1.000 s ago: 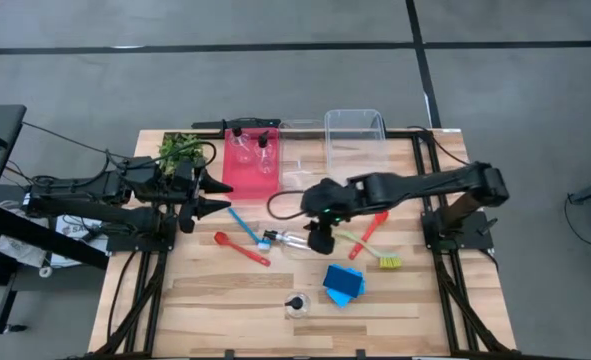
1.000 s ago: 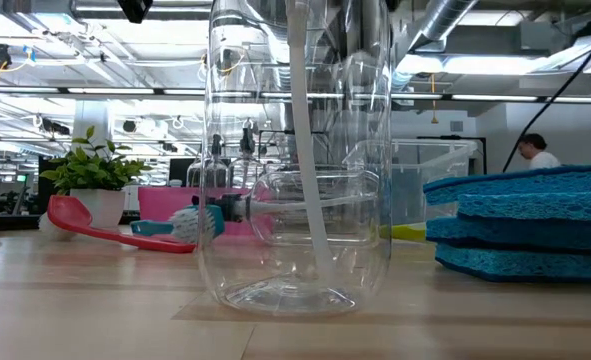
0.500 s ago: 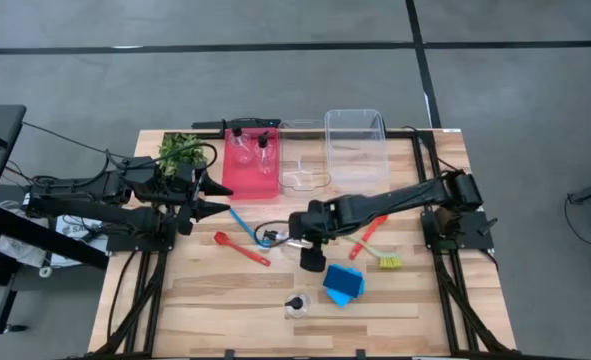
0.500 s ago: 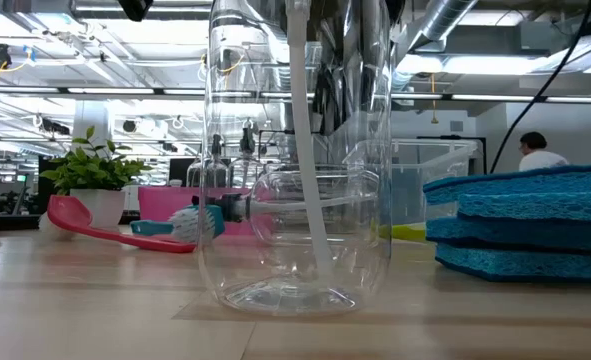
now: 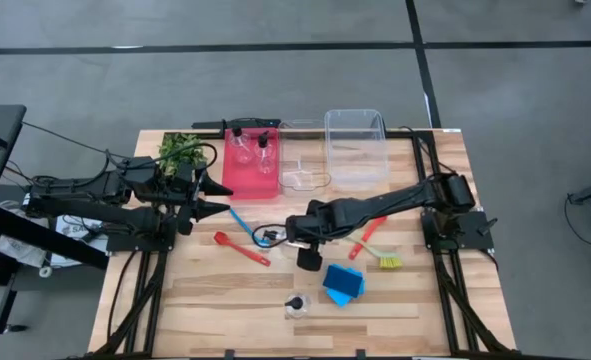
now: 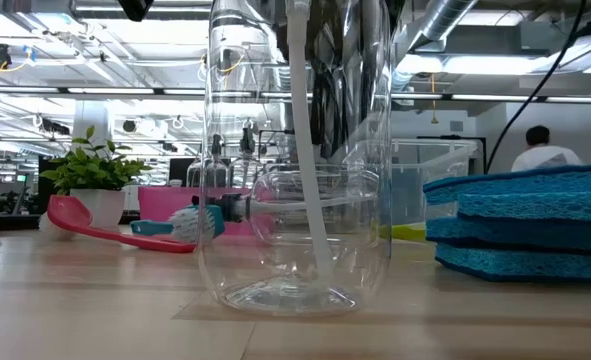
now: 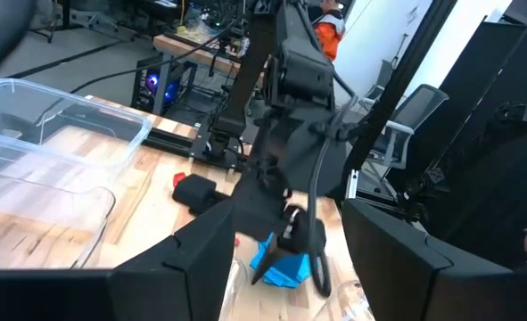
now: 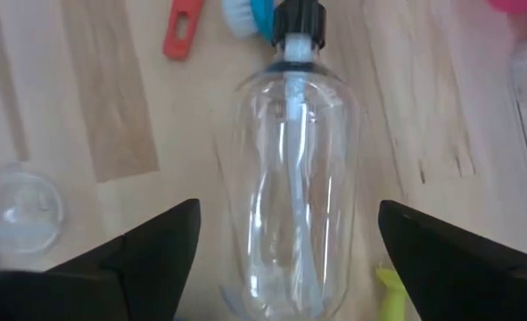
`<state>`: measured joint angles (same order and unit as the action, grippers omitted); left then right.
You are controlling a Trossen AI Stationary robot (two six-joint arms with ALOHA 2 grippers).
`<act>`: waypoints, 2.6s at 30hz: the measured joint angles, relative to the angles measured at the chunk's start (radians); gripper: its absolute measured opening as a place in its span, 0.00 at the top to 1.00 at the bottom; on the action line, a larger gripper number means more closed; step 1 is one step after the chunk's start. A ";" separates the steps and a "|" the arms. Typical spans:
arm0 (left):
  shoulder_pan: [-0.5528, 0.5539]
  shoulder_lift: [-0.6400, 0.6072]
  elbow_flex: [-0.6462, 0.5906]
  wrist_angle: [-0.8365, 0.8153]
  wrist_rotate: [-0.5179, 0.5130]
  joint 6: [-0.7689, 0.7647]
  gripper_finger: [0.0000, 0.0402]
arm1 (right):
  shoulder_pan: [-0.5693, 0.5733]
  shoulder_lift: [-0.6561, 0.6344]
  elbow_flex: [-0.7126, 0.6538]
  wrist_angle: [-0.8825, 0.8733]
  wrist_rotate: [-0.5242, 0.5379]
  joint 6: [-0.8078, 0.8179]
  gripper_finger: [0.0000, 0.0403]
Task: Pick & Place Kitchen Sink Supplies
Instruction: Put the spray bottle into the pink bin
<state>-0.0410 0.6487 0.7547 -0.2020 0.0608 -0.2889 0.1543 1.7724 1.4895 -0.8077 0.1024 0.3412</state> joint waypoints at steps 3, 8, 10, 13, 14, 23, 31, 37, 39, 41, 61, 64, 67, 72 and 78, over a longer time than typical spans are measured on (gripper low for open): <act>0.000 0.000 0.000 0.000 0.000 0.000 0.48 | -0.004 0.017 0.000 0.004 0.001 0.000 0.16; 0.000 0.000 0.000 -0.001 0.000 0.000 0.48 | -0.001 0.041 0.000 0.019 0.003 0.000 0.16; 0.000 0.000 0.000 -0.001 0.000 0.000 0.48 | -0.004 0.055 0.000 0.022 0.004 0.000 0.16; 0.000 0.000 0.000 -0.003 0.000 0.000 0.48 | -0.007 0.067 0.000 0.026 0.000 -0.001 0.16; 0.000 0.000 0.000 -0.003 0.000 0.000 0.48 | -0.007 0.075 0.000 0.030 0.000 -0.002 0.16; 0.000 0.000 0.000 -0.004 0.000 0.000 0.48 | -0.013 0.141 0.002 0.045 -0.025 -0.033 0.16; 0.000 0.000 0.000 -0.003 0.000 0.000 0.48 | -0.036 0.144 0.003 0.054 -0.073 -0.063 0.16; 0.000 0.000 0.000 -0.004 0.000 0.000 0.48 | -0.042 0.145 0.002 0.060 -0.083 -0.075 0.16; 0.000 0.000 0.000 -0.003 0.000 0.000 0.48 | -0.042 0.145 0.002 0.061 -0.079 -0.079 0.16; 0.000 0.000 0.000 -0.004 0.000 0.000 0.48 | -0.042 0.145 0.002 0.061 -0.077 -0.079 0.18; 0.000 0.000 0.000 -0.003 0.000 0.000 0.48 | -0.041 0.147 0.000 0.062 -0.081 -0.086 0.16; 0.000 0.000 0.000 -0.003 0.000 0.000 0.48 | -0.041 0.147 -0.002 0.063 -0.097 -0.086 0.16; 0.000 0.000 0.000 -0.003 0.000 0.000 0.48 | -0.042 0.146 -0.031 0.098 -0.124 -0.082 0.15; 0.000 0.000 0.000 -0.003 0.000 0.000 0.48 | -0.040 0.146 -0.053 0.120 -0.135 -0.071 0.13; 0.000 0.000 0.000 -0.003 0.000 0.000 0.48 | -0.038 0.147 -0.054 0.128 -0.121 -0.083 0.10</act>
<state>-0.0410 0.6491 0.7547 -0.2047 0.0608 -0.2886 0.1165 1.9194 1.4353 -0.6792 -0.0189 0.2578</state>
